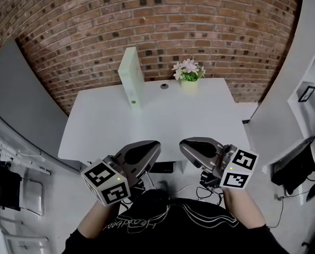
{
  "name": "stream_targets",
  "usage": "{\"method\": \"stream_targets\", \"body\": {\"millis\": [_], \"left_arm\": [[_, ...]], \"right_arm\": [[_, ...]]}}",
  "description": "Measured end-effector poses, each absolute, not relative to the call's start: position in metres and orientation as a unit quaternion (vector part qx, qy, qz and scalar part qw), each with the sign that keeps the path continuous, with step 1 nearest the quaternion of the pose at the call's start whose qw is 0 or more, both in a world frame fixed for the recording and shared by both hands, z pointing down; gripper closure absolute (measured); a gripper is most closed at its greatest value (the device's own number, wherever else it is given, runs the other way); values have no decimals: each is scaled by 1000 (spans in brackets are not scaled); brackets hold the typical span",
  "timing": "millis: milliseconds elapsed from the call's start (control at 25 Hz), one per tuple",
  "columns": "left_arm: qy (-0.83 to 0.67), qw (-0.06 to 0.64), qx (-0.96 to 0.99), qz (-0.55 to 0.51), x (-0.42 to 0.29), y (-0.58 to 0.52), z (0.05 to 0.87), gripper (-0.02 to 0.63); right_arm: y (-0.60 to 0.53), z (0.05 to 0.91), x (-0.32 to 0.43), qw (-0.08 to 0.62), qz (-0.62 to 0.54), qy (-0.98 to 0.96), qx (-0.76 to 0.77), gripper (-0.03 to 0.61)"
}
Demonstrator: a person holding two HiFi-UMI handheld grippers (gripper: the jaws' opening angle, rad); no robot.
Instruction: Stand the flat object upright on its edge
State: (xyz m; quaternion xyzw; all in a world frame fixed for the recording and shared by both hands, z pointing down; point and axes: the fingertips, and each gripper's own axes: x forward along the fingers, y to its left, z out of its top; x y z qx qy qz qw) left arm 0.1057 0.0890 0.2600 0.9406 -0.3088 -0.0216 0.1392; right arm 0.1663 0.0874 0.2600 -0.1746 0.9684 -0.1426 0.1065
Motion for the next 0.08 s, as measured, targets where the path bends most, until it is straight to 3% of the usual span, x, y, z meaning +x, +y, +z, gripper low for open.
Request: {"method": "stream_targets", "body": {"millis": [80], "left_arm": [[-310, 140, 940, -21, 108, 87, 261, 612]], "right_arm": [[85, 259, 168, 108, -143, 968, -175, 574]]}}
